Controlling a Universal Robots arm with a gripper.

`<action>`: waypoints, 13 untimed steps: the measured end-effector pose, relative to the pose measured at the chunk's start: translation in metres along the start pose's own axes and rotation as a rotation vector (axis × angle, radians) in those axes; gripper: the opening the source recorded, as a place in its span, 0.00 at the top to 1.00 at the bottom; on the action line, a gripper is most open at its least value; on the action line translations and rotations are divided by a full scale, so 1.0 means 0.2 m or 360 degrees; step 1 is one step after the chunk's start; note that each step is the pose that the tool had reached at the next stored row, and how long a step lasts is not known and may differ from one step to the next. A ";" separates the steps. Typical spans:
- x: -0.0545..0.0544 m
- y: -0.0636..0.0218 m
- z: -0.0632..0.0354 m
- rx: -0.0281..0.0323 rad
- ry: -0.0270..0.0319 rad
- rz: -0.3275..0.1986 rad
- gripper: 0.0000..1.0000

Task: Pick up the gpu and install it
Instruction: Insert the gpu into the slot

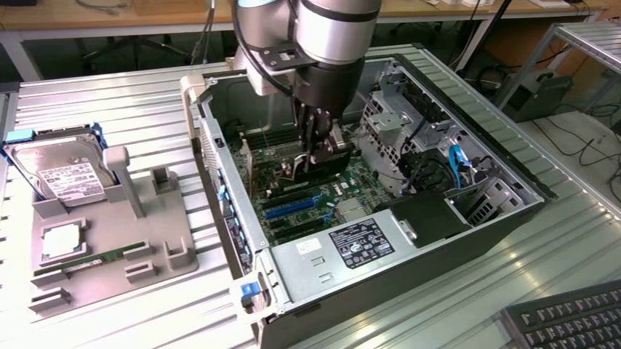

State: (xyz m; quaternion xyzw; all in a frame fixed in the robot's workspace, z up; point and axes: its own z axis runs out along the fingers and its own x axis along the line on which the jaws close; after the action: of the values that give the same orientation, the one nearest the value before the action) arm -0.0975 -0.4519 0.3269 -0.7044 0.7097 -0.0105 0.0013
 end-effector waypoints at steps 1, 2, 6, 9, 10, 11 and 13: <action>0.00 0.002 0.012 0.00000 -0.00010 -0.0001 0.74; 0.00 0.004 0.022 0.00000 -0.00020 -0.0001 0.74; 0.01 0.009 0.060 -0.00002 -0.00075 -0.0004 0.74; 0.03 0.009 0.090 -0.00001 -0.00234 -0.0006 0.74; 0.04 0.009 0.094 -0.00003 -0.00289 -0.0005 0.74; 0.04 0.009 0.099 -0.00006 -0.00387 -0.0005 0.74; 0.05 0.010 0.104 -0.00023 -0.00599 -0.0005 0.74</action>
State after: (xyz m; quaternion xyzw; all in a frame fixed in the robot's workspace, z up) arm -0.0991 -0.4615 0.3061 -0.7055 0.7085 0.0033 0.0142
